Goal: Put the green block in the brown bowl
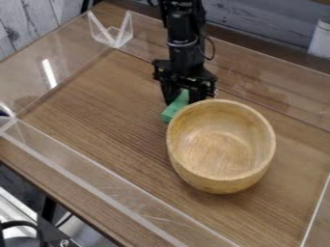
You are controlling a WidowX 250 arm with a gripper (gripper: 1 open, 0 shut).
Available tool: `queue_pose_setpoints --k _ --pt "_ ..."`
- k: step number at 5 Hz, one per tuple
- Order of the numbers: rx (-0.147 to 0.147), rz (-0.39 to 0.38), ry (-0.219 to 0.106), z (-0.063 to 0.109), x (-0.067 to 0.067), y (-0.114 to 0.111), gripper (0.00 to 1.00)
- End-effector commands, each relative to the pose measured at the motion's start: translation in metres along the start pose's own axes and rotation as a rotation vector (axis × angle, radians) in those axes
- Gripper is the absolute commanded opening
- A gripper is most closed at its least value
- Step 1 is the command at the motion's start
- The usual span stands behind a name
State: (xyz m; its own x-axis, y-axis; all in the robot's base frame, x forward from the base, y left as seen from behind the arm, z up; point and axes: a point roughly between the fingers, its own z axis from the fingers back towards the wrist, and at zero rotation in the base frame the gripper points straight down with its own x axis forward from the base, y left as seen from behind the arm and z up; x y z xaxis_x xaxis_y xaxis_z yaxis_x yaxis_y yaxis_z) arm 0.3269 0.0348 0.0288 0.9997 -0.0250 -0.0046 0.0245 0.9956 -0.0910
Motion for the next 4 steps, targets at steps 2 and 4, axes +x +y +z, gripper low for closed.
queue_pose_setpoints --k 2,4 --pt "0.001 0.013 -0.075 0.029 0.01 0.003 0.0" --pt "-0.02 0.004 -0.144 0.069 0.005 -0.008 0.0"
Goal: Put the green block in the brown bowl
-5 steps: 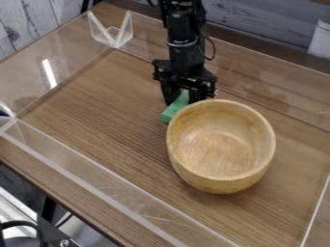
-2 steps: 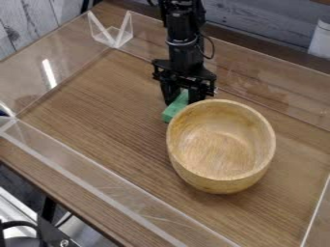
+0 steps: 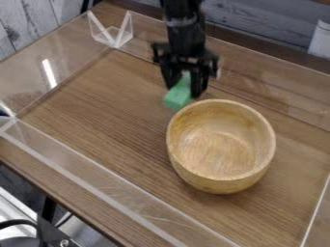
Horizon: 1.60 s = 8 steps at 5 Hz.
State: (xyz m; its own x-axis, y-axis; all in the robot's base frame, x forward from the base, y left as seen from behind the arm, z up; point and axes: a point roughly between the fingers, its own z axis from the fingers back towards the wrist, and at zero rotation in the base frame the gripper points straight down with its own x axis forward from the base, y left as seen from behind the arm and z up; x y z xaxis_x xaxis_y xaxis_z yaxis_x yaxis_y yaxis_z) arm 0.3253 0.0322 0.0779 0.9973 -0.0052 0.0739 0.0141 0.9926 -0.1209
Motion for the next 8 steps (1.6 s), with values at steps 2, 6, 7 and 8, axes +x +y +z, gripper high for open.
queue_pose_setpoints --k 2,6,7,8 --pt "-0.017 -0.084 -0.06 0.02 -0.007 -0.034 0.0" --pt "-0.031 -0.209 0.035 -0.02 -0.036 -0.077 0.0" --pt "-0.027 -0.221 0.057 -0.033 -0.036 -0.08 0.0" --pt "-0.023 -0.22 0.061 -0.038 -0.034 -0.079 0.0"
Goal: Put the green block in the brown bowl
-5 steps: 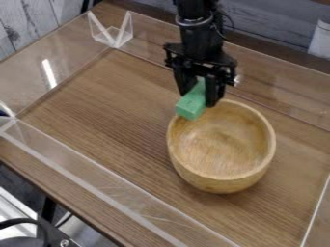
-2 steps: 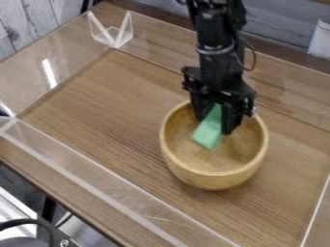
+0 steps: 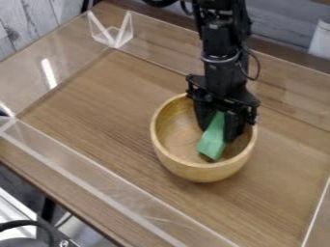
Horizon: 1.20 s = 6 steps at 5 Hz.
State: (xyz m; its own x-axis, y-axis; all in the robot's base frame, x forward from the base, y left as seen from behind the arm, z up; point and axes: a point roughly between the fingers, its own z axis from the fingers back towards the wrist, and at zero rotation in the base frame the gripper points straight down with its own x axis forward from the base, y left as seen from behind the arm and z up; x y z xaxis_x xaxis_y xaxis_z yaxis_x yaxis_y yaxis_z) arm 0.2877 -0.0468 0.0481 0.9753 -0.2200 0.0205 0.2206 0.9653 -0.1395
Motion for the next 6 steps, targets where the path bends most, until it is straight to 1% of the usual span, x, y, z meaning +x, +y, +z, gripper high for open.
queue_pose_setpoints --k 1,4,6 --pt "0.011 -0.011 -0.015 -0.006 0.009 -0.001 0.0" --pt "0.02 -0.007 0.007 -0.024 0.014 0.004 0.0" --pt "0.025 -0.004 0.026 -0.036 0.014 0.007 0.0"
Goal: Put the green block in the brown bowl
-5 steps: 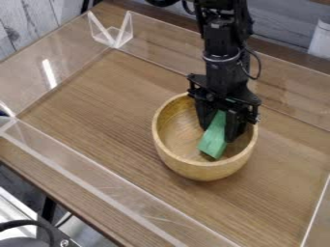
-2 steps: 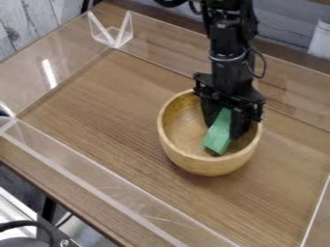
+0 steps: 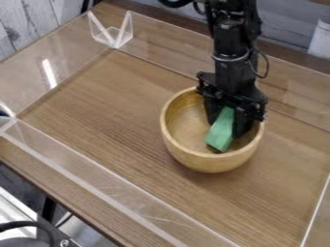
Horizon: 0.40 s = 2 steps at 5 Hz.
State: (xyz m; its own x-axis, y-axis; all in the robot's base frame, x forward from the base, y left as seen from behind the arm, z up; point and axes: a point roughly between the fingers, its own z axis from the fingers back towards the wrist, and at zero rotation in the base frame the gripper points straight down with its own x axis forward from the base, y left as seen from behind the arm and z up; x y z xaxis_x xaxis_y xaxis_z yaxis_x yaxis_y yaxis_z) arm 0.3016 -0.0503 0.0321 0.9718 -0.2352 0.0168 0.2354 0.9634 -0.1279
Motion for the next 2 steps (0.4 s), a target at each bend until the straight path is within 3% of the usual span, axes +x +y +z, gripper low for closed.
queue_pose_setpoints --k 1,2 --pt "0.016 0.011 0.031 -0.0262 -0.0005 0.0056 0.0" --pt "0.018 0.011 0.041 -0.0327 -0.0014 0.0064 0.0"
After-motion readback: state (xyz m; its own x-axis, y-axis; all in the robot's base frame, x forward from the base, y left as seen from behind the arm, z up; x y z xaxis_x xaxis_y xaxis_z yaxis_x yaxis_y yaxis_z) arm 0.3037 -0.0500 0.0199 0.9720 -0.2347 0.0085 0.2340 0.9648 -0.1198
